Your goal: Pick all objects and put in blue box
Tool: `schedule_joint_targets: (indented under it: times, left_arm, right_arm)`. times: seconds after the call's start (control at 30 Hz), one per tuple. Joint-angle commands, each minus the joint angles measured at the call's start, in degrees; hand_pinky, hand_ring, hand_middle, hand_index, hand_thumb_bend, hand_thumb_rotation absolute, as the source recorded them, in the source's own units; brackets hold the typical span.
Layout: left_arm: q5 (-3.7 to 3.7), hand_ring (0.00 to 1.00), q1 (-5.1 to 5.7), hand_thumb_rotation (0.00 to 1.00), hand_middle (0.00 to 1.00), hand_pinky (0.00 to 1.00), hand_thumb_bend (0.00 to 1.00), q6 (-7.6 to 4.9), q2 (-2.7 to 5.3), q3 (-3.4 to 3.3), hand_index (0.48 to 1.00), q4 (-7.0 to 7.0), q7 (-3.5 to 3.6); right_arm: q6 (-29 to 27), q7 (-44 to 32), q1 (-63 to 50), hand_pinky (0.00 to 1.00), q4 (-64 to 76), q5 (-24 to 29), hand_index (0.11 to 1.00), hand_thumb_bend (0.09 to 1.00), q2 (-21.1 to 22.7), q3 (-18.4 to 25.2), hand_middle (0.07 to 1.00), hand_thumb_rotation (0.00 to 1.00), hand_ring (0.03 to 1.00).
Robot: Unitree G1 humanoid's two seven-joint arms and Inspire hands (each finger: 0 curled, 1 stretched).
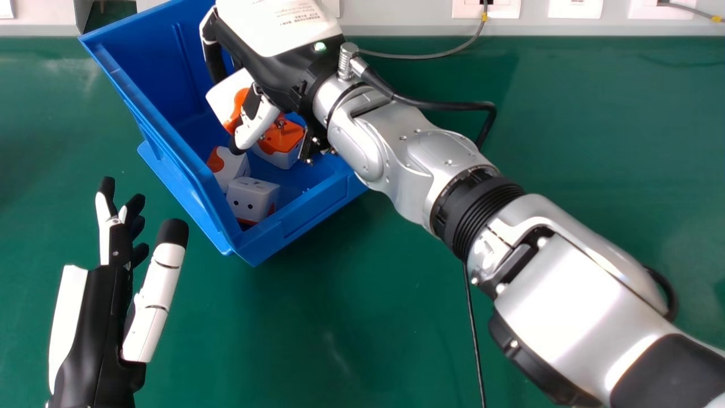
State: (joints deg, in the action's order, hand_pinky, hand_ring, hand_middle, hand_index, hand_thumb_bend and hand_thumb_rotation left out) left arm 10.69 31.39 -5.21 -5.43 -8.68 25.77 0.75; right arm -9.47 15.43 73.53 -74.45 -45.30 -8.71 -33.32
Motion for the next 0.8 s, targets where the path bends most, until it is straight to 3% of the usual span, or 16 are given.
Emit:
schedule_joint_targets:
  times: [0.0, 0.23, 0.3, 0.33, 0.43, 0.5, 0.77]
  left_arm:
    - [-0.25, 0.97, -0.07, 1.00, 0.98, 0.93, 0.64, -0.26, 0.14, 0.12, 1.000, 1.44, -0.29]
    - [-0.56, 0.97, -0.43, 1.00, 0.98, 0.93, 0.64, -0.30, 0.20, 0.31, 1.000, 1.36, -0.21]
    - [-0.66, 0.97, -0.55, 1.00, 0.98, 0.94, 0.64, -0.41, 0.17, 0.31, 1.000, 1.12, -0.23]
    - [-0.67, 0.97, -0.60, 1.00, 0.98, 0.94, 0.64, -0.46, 0.16, 0.34, 1.000, 1.04, -0.24]
    - [-0.57, 0.97, -0.65, 1.00, 0.98, 0.94, 0.65, -0.56, 0.11, 0.42, 1.000, 1.02, -0.30]
    - [-0.48, 0.97, -0.83, 1.00, 0.98, 0.94, 0.66, -0.61, 0.00, 0.37, 1.000, 0.86, -0.34]
    - [-0.51, 0.97, -1.29, 1.00, 0.98, 0.94, 0.65, -0.86, -0.32, 0.06, 1.000, 0.21, -0.36]
  right_arm:
    - [0.03, -0.24, 1.00, 0.13, 0.35, 1.02, 0.470, 0.492, 0.25, 0.29, 0.250, 0.15, 0.176]
    - [-0.03, -3.70, 0.15, 0.24, 0.44, 2.89, 0.479, 0.505, 0.50, 1.01, 0.358, 0.08, 0.299]
    - [0.18, -4.46, 0.14, 0.39, 0.46, 2.95, 0.584, 0.522, 0.57, 0.69, 0.526, 0.19, 0.481]
    - [0.06, -4.60, 0.05, 0.39, 0.56, 2.75, 0.584, 0.522, 0.70, 0.42, 0.526, 0.19, 0.481]
    - [-0.43, -4.03, 0.00, 0.57, 0.86, 1.66, 0.752, 0.573, 1.23, -0.86, 0.739, 0.34, 0.703]
    - [-0.40, -3.39, 0.06, 0.66, 0.97, 1.27, 0.841, 0.601, 1.40, -1.53, 0.833, 0.42, 0.806]
    - [-0.71, -1.82, -0.31, 0.87, 1.31, 1.53, 0.974, 0.635, 1.46, -2.03, 0.972, 0.57, 0.968]
